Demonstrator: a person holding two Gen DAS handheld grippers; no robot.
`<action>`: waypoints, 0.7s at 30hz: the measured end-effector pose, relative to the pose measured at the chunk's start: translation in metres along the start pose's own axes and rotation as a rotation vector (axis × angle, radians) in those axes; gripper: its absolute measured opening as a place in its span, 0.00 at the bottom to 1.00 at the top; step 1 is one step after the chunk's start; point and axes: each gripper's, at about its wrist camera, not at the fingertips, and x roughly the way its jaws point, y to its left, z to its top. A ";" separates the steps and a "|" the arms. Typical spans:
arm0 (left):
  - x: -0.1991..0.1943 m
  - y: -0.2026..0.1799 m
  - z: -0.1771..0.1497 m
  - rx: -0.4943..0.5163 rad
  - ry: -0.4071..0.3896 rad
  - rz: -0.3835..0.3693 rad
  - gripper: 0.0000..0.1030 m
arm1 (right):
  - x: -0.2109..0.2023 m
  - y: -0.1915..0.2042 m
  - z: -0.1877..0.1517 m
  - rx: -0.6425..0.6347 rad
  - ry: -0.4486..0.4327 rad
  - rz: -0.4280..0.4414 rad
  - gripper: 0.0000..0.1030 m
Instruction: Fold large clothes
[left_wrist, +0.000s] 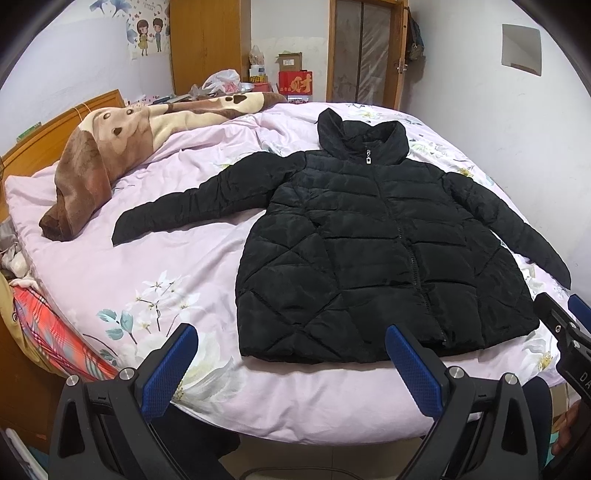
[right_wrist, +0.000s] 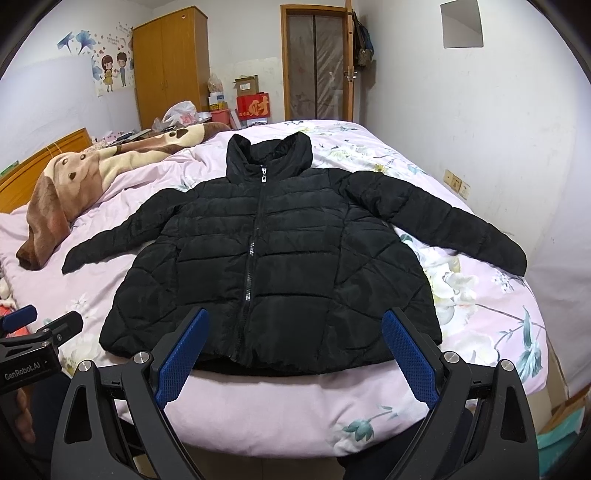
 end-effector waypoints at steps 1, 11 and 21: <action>0.002 0.001 0.001 -0.002 0.005 -0.001 1.00 | 0.003 0.000 0.000 0.000 0.003 -0.002 0.92; 0.057 0.051 0.030 -0.134 0.066 -0.064 1.00 | 0.038 0.013 0.021 -0.026 -0.011 0.051 0.92; 0.134 0.172 0.071 -0.405 0.057 -0.041 1.00 | 0.103 0.048 0.056 -0.071 0.008 0.112 0.92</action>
